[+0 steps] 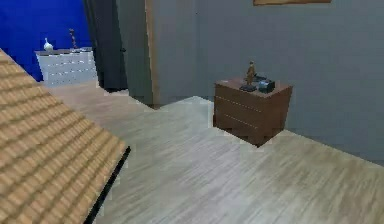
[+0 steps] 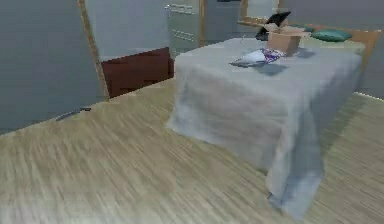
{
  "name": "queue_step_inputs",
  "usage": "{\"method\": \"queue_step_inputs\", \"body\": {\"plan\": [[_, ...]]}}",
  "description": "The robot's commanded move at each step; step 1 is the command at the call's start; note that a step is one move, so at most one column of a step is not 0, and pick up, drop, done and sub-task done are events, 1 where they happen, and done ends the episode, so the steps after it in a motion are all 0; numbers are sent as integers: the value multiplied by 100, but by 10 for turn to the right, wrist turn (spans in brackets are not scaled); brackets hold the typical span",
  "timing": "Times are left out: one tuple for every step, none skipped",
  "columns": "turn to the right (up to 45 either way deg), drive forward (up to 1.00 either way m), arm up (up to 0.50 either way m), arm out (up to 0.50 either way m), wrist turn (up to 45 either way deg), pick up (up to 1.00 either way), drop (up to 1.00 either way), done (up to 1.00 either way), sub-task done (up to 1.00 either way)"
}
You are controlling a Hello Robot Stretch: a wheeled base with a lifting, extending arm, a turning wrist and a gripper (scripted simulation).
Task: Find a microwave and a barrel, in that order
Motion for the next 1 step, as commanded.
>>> {"method": "queue_step_inputs", "body": {"plan": [[450,0,0,0,0,0,0,0,0]]}}
